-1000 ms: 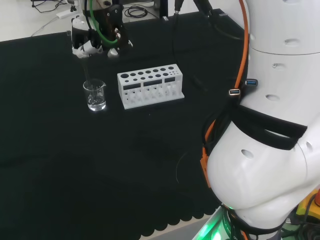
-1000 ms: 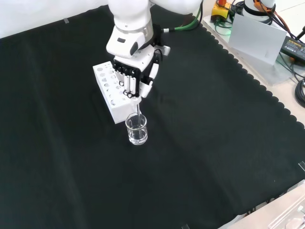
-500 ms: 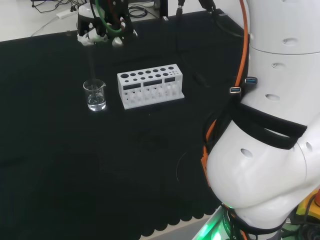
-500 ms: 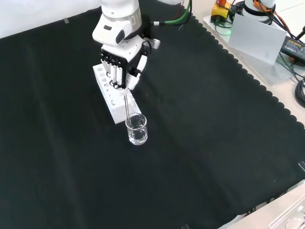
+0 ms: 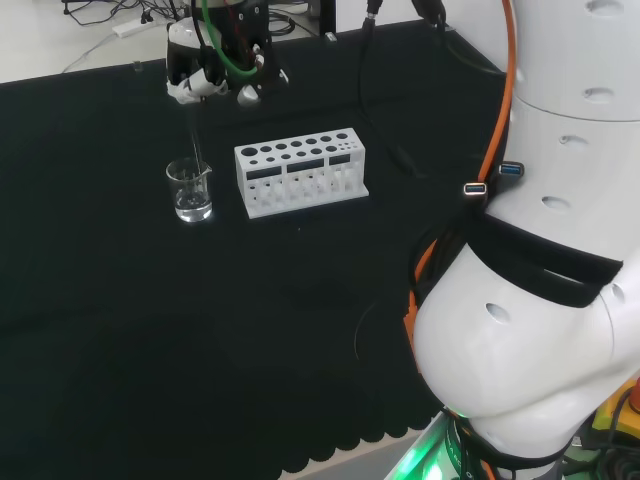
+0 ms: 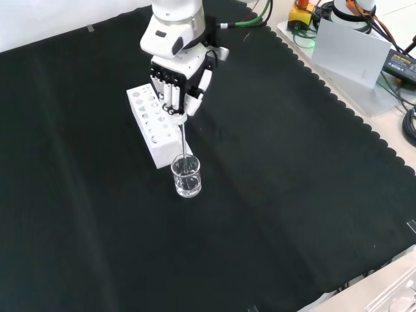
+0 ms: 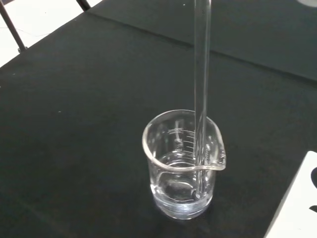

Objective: Stir in the beaker to the left of the white test tube rack with the glass rod.

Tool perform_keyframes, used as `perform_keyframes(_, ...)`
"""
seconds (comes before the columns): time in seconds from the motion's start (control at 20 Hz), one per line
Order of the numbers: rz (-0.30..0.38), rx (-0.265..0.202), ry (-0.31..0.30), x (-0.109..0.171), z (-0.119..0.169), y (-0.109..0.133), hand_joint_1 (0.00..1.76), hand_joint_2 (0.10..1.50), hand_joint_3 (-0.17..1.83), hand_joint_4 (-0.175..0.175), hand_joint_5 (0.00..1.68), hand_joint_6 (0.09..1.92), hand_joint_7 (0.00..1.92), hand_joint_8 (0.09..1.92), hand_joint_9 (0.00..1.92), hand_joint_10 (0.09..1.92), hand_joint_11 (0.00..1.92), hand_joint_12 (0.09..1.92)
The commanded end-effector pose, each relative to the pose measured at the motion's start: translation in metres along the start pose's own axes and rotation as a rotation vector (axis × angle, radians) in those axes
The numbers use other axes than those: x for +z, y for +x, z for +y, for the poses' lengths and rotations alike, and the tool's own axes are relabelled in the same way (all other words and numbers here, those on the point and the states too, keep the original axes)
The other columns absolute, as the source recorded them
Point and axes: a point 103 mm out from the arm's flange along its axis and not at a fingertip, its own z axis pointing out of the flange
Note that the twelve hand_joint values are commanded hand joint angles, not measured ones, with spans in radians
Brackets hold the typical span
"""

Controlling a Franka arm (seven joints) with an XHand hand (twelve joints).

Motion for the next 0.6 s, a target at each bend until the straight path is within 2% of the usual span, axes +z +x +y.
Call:
perform_keyframes(0.05, 0.024, -0.023, 0.005, 0.000, 0.006, 0.025, 1.31, 1.10, -0.17, -0.175, 1.30, 0.17, 1.20, 0.97, 1.65, 0.68, 1.60, 0.69)
perform_keyframes(0.4, 0.037, -0.053, -0.013, -0.001, 0.028, 0.032, 1.31, 1.10, -0.17, -0.175, 1.30, 0.17, 1.20, 0.97, 1.65, 0.68, 1.60, 0.69)
perform_keyframes(0.6, 0.027, -0.056, -0.021, -0.003, 0.032, 0.025, 1.31, 1.10, -0.17, -0.175, 1.30, 0.17, 1.20, 0.97, 1.65, 0.68, 1.60, 0.69)
